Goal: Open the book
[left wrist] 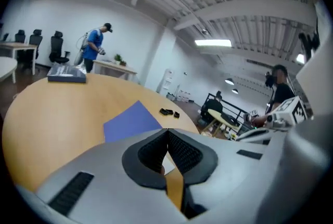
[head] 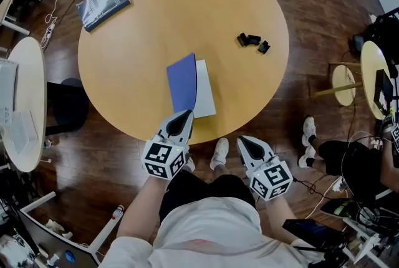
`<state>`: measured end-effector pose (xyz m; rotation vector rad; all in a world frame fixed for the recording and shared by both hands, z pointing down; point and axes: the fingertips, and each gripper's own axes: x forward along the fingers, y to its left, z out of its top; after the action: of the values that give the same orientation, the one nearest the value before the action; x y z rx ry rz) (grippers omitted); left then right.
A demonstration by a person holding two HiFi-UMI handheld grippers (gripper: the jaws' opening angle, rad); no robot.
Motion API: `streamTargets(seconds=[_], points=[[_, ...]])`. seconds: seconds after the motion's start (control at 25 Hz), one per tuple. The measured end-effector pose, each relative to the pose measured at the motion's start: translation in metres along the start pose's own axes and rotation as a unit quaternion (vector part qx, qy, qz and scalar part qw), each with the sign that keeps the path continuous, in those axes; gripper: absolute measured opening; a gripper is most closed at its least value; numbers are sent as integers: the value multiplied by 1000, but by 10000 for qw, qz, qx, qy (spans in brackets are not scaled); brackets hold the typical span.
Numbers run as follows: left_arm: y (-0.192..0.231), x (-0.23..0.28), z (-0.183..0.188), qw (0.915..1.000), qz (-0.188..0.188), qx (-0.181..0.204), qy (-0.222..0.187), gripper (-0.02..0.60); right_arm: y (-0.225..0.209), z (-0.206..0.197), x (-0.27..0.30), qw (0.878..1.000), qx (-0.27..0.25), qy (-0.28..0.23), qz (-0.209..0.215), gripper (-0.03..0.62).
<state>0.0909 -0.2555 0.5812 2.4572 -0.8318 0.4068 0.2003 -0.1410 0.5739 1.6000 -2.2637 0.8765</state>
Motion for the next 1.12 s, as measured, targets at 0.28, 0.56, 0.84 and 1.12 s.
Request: streamTargets(seconds=[0.28, 0.56, 0.84, 1.12], points=[[68, -75, 2, 9882, 980, -908, -754, 14, 21, 7, 18, 9996, -161, 92, 211, -5], [139, -116, -27, 9716, 1840, -1331, -668, 14, 38, 1, 37, 9986, -276, 279, 345, -5], [184, -123, -83, 9620, 2397, -1308, 30, 14, 52, 2, 49, 9980, -321, 385, 397, -5], [196, -122, -118, 9584, 2489, -1332, 410, 16, 63, -2, 57, 9976, -324, 454, 407, -5]])
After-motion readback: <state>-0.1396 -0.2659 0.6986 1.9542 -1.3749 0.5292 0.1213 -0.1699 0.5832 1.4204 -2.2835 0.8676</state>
